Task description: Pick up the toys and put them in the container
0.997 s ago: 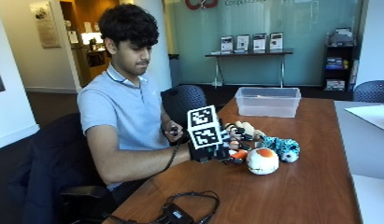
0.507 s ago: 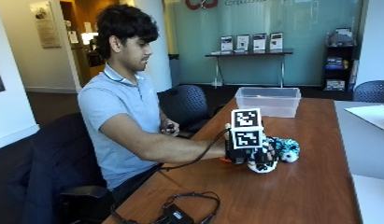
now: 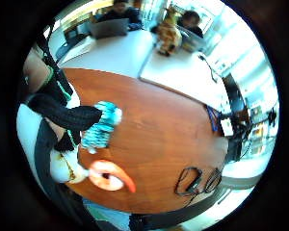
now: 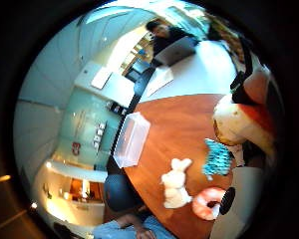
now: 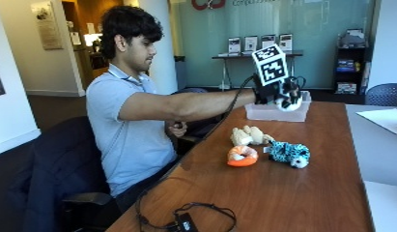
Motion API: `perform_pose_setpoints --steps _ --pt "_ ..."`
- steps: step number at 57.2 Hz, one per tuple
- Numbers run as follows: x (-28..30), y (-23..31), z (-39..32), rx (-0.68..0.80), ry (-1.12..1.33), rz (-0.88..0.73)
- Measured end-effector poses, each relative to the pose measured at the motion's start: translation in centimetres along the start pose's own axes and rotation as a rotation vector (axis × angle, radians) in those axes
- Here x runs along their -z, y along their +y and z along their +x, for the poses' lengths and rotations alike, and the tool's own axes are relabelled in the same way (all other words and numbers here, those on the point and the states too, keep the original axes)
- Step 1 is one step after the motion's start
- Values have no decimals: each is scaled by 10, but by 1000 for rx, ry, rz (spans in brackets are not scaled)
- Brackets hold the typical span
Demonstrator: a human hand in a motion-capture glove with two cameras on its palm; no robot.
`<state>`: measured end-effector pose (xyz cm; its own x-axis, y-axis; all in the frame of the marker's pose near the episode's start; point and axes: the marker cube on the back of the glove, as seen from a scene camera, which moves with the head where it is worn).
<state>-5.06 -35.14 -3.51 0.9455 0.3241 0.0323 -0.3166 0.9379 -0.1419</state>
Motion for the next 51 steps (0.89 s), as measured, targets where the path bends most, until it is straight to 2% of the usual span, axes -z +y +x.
perform_pose_setpoints --steps 11,25,36,45,51 --pt "-24 -40 -177 200 -60 -47" --pt "-68 -39 -339 418 -89 -135" --pt "-92 -38 -373 434 -117 -174" --pt "-97 -36 -356 365 -42 -332" --pt "-88 -37 -333 343 -9 -334"
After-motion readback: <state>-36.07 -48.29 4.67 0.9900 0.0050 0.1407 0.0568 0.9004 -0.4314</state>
